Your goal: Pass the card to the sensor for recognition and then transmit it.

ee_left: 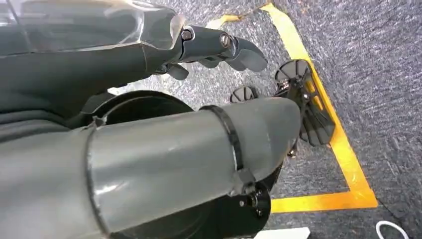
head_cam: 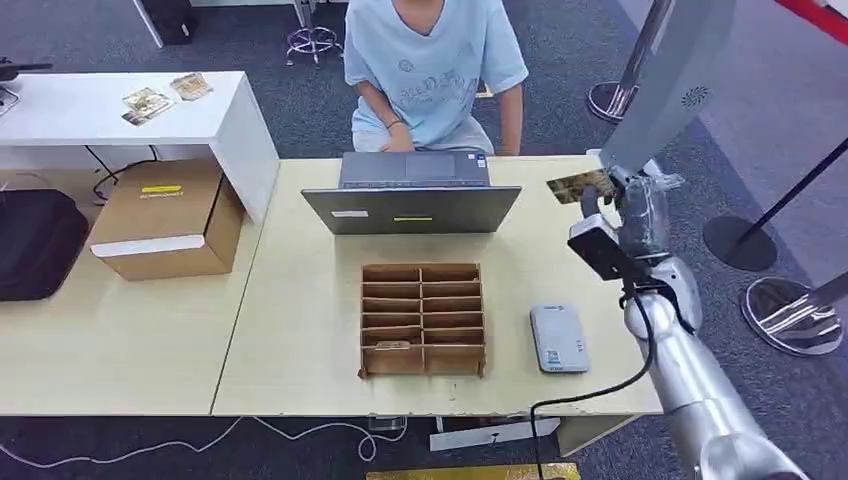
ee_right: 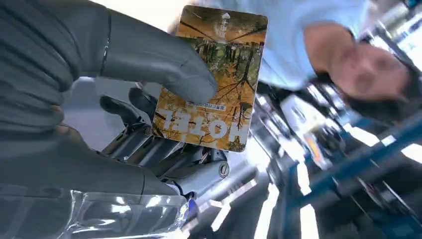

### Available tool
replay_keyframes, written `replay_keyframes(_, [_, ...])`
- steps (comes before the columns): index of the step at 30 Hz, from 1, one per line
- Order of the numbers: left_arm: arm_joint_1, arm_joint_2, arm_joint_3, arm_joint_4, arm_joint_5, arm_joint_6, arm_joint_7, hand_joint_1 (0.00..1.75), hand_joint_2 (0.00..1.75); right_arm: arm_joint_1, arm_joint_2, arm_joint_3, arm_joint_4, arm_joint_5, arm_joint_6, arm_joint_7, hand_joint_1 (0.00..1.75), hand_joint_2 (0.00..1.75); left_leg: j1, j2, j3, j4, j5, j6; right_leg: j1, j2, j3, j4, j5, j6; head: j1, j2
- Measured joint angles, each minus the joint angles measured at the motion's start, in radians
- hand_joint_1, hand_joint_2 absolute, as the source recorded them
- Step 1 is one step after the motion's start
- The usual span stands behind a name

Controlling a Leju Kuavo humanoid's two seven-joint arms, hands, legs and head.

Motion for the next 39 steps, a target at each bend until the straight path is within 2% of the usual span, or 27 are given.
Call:
replay_keyframes(1, [0.000, 0.000, 0.000, 0.000, -0.002, 0.000, 0.000, 0.00, 0.00, -0.027, 0.008, 0.010, 0.000, 0.021, -0.033, 0.003, 1.75, 1.75, 0.000, 0.000, 0.000, 0.000, 0.000, 0.000, 0.000, 0.000, 0.000, 0.000, 0.000, 0.000, 0.000, 0.000])
replay_keyframes(6, [0.000, -0.001, -0.003, 0.000, -0.006, 0.003, -0.002, 0.00, 0.00, -0.106, 0.043, 0.039, -0.002, 0.078, -0.098, 0.012, 1.75, 1.75, 0.000, 0.000, 0.000, 0.000, 0.000, 0.000, 0.000, 0.000, 0.000, 0.000, 0.000, 0.000, 0.000, 0.000])
replay_keyframes(15, [0.000, -0.001, -0.015, 0.000, -0.010, 0.003, -0.002, 0.00, 0.00, -0.171, 0.086, 0.080, -0.001, 0.112, -0.109, 0.022, 1.75, 1.75, 0.000, -0.001, -0.001, 0.000, 0.000, 0.000, 0.000, -0.001, 0.000, 0.000, 0.000, 0.000, 0.000, 0.000])
replay_keyframes(17, [0.000, -0.001, -0.015, 0.000, -0.012, 0.006, -0.002, 0.00, 0.00, -0.180, 0.091, 0.089, 0.001, 0.146, -0.116, 0.026, 1.75, 1.75, 0.000, -0.001, -0.001, 0.000, 0.000, 0.000, 0.000, -0.001, 0.000, 0.000, 0.000, 0.000, 0.001, 0.000])
replay_keyframes(19, [0.000, 0.000, -0.016, 0.000, -0.017, 0.018, 0.000, 0.00, 0.00, -0.219, 0.105, 0.115, 0.019, 0.234, -0.117, 0.067, 1.75, 1.75, 0.000, 0.001, -0.001, 0.000, 0.000, 0.000, 0.000, 0.001, -0.001, 0.000, 0.000, 0.000, 0.000, 0.000])
replay_keyframes(22, [-0.004, 0.002, -0.018, 0.000, -0.025, 0.024, 0.005, 0.00, 0.00, -0.306, 0.145, 0.160, 0.083, 0.343, -0.081, 0.136, 1.75, 1.75, 0.000, 0.003, 0.000, 0.000, 0.001, -0.001, 0.000, 0.004, -0.001, 0.001, 0.002, -0.002, 0.000, 0.000])
replay_keyframes(24, [-0.009, 0.002, -0.025, 0.000, -0.036, 0.038, 0.017, 0.00, 0.00, -0.379, 0.195, 0.196, 0.164, 0.408, -0.032, 0.186, 1.75, 1.75, 0.001, 0.003, -0.001, 0.000, 0.002, -0.002, 0.000, 0.004, -0.002, 0.002, 0.002, -0.002, 0.001, 0.000])
replay_keyframes(31, [-0.015, 0.001, -0.042, 0.000, -0.056, 0.073, 0.041, 0.00, 0.00, -0.539, 0.338, 0.274, 0.409, 0.493, 0.045, 0.289, 1.75, 1.75, 0.002, 0.002, -0.001, 0.000, 0.003, -0.004, 0.001, 0.003, -0.003, 0.003, 0.002, -0.002, 0.001, 0.000])
replay_keyframes(34, [-0.016, 0.000, -0.044, 0.000, -0.058, 0.080, 0.041, 0.00, 0.00, -0.570, 0.374, 0.291, 0.474, 0.505, 0.066, 0.319, 1.75, 1.75, 0.002, 0.002, -0.001, 0.000, 0.003, -0.004, 0.001, 0.003, -0.003, 0.003, 0.002, -0.002, 0.000, 0.000])
replay_keyframes(39, [-0.017, 0.000, -0.048, 0.000, -0.057, 0.087, 0.043, 0.00, 0.00, -0.611, 0.404, 0.305, 0.546, 0.512, 0.076, 0.338, 1.75, 1.75, 0.001, 0.002, -0.001, 0.000, 0.003, -0.004, 0.001, 0.003, -0.003, 0.002, 0.002, -0.002, 0.000, 0.000])
